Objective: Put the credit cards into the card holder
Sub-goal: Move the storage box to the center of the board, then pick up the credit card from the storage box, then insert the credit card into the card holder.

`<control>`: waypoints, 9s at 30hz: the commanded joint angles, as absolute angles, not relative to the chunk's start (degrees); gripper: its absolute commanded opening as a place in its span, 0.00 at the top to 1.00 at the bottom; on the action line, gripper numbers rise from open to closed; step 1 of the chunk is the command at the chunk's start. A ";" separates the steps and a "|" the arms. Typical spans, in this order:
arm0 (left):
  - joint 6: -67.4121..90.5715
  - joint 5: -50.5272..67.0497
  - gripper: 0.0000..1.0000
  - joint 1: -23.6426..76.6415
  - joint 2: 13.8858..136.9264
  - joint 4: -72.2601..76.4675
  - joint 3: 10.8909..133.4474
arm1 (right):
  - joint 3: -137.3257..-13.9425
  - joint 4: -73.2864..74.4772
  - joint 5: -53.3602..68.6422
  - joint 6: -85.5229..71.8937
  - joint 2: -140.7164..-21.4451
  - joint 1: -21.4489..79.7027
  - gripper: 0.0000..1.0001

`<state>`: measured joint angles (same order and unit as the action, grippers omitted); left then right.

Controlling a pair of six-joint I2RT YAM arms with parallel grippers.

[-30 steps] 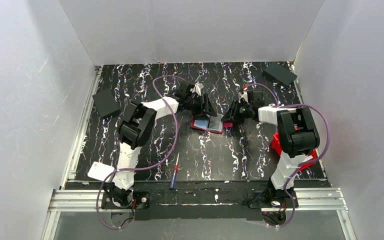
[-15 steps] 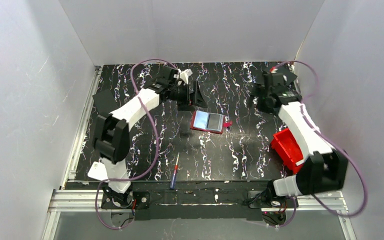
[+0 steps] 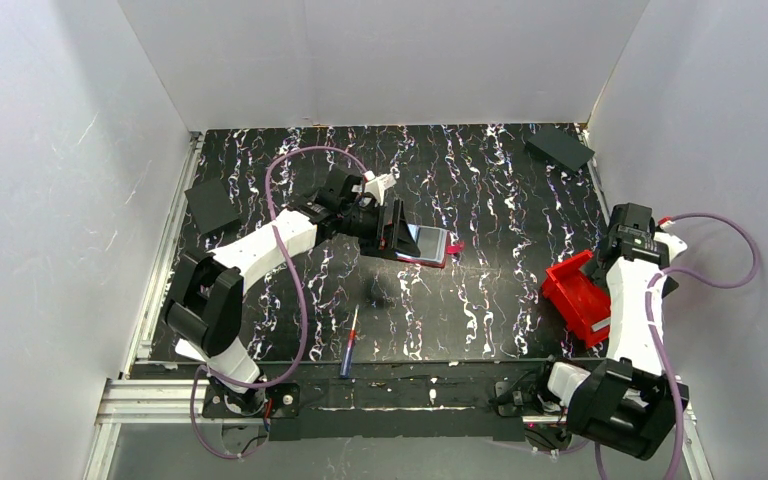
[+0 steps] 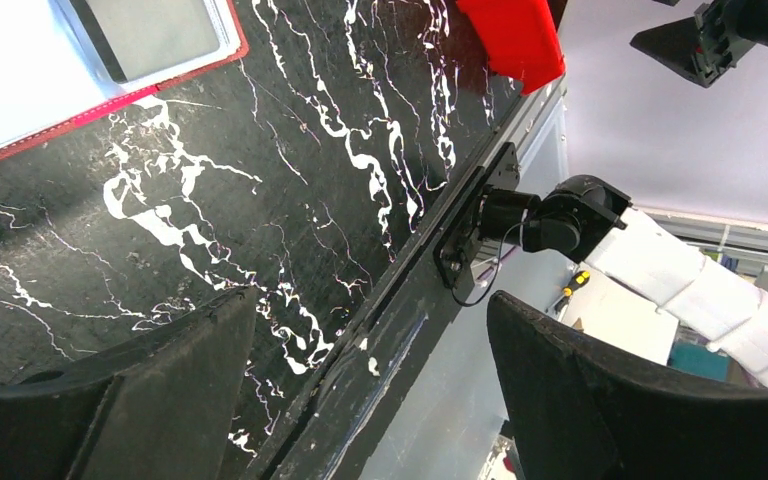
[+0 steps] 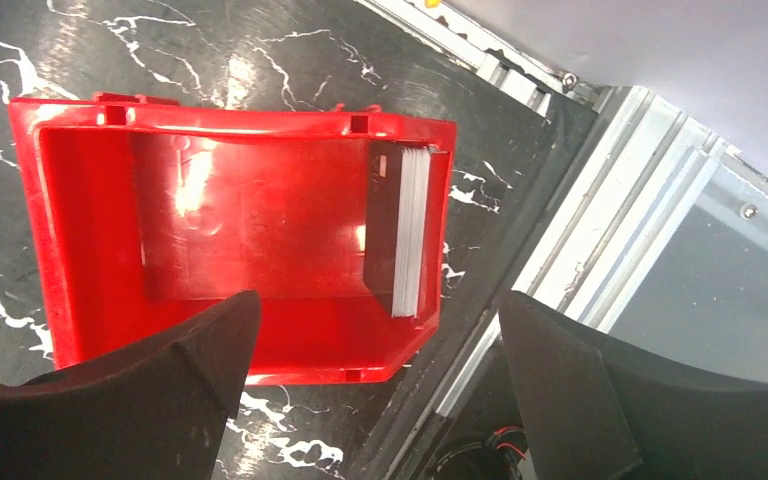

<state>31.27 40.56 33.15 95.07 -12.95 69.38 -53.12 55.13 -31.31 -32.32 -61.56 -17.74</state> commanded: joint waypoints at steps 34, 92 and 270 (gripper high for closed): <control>31.90 44.67 0.16 32.96 93.10 -7.82 68.09 | -44.54 31.83 -14.60 -46.65 -69.51 -7.22 0.29; 32.50 47.96 0.14 30.96 93.51 -7.68 68.88 | -82.83 40.56 -24.09 -13.50 -97.77 -3.73 0.04; 105.03 41.86 1.00 35.71 119.97 75.41 74.17 | -53.28 -11.53 28.05 -62.20 -72.07 12.09 0.73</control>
